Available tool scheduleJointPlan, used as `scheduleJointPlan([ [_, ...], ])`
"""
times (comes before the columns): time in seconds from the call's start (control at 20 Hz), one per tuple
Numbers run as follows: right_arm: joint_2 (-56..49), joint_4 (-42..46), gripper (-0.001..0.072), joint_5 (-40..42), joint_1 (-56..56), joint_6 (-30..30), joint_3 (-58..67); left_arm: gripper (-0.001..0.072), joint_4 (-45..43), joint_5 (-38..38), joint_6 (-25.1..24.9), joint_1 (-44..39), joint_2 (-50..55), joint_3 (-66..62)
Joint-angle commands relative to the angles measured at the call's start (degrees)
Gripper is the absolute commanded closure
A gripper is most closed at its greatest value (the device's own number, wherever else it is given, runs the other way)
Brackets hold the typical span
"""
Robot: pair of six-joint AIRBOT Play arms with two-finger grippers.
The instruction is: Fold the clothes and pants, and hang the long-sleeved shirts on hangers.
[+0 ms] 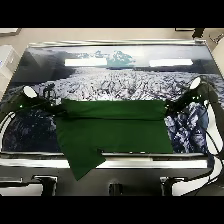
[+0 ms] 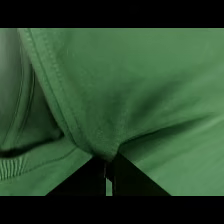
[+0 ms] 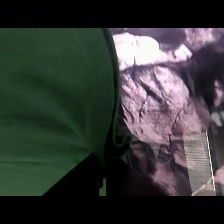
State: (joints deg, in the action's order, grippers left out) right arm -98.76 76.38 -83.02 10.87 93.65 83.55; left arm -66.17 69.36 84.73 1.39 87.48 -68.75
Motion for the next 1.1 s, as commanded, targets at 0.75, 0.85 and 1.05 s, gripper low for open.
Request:
scheduleJointPlan([
  [0.75, 6.4, 3.6, 0.0166, -14.2, 11.0, -2.4, -0.4, 0.0193, -2.4, 18.6, -4.5, 12.5, -7.7, 5.7],
  [0.85, 9.4, 3.6, 0.0166, -13.0, 13.6, -2.2, -4.5, 0.0194, -2.4, 17.2, -6.1, 13.7, -13.0, 17.1],
  [1.05, 12.3, 2.4, 0.0167, -10.2, 13.8, -3.0, -9.7, 0.0197, 3.5, 13.0, -10.1, 13.6, -21.7, 36.3],
])
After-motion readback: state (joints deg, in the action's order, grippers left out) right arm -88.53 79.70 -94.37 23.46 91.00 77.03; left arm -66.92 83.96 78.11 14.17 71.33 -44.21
